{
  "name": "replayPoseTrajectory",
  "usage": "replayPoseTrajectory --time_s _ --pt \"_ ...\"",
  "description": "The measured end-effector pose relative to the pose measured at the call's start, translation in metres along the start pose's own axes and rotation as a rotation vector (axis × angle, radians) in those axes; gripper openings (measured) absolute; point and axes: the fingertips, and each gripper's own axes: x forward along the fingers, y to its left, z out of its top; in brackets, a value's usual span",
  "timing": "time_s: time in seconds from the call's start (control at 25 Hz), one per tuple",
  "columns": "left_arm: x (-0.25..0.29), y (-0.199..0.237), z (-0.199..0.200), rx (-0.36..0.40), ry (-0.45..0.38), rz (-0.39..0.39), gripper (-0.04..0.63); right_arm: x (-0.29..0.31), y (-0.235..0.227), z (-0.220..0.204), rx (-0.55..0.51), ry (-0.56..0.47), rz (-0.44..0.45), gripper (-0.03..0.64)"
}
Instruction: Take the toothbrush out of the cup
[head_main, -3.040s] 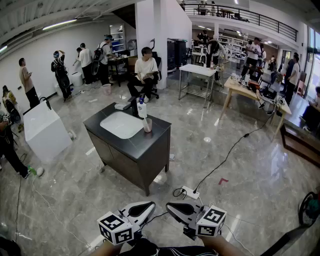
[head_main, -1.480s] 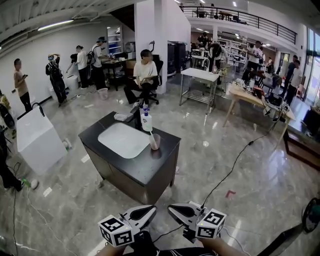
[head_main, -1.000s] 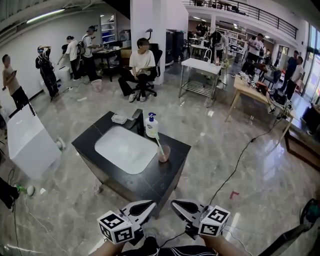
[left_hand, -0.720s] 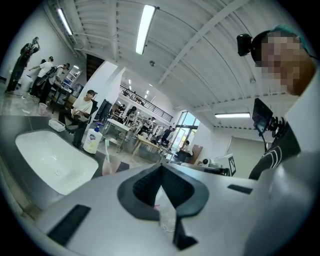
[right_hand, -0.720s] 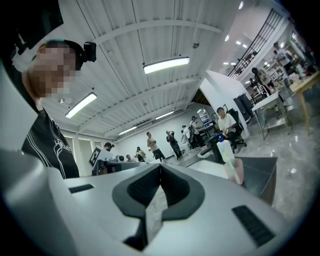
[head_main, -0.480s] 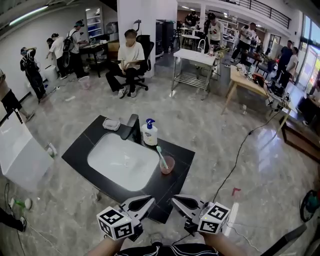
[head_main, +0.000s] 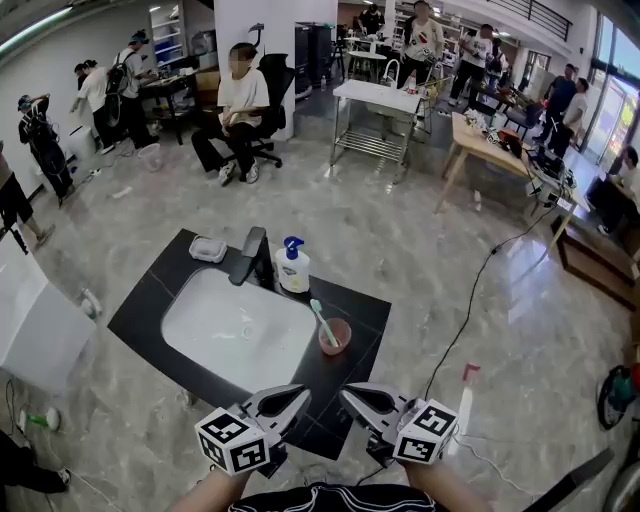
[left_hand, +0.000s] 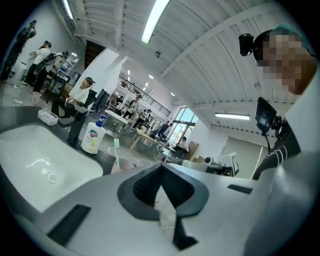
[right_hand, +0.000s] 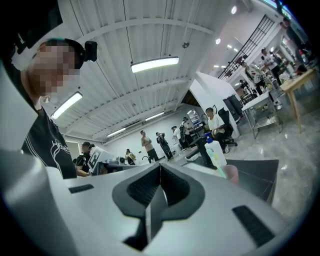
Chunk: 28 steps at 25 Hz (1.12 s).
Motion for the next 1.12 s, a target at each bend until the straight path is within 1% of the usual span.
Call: replayPoseTrajectory --time_s 0.28,0.52,0.76,0.84,0.96,1.0,1.12 --pt "0.003 0.013 0.003 -0.004 -0.001 -0.005 0.005 0.009 -0.014 0.002 -0.029 0.016 -0.023 0.008" --pt "0.006 0.021 0.0 -0.014 0.011 -0.009 0.005 0.02 -0.024 0.005 -0.106 0.053 -0.046 0.008" --pt "0.01 0.031 -0.004 -0.03 0.019 -0.009 0.005 0.032 -0.045 0.0 -0.207 0.124 -0.104 0.011" --pt "0.01 0.033 -0.004 -0.033 0.024 -0.009 0.005 0.037 -0.053 0.0 -0.221 0.141 -0.115 0.033" --pt "0.009 0.037 -0.006 -0.038 0.028 -0.007 0.005 0.045 -0.064 -0.002 -0.238 0.171 -0.126 0.044" --pt "0.009 0.038 -0.006 -0.039 0.027 -0.006 0.005 0.049 -0.068 -0.004 -0.248 0.185 -0.13 0.058" --pt "0.007 0.042 -0.007 -0.045 0.026 -0.004 0.005 0.059 -0.079 -0.006 -0.288 0.225 -0.145 0.07"
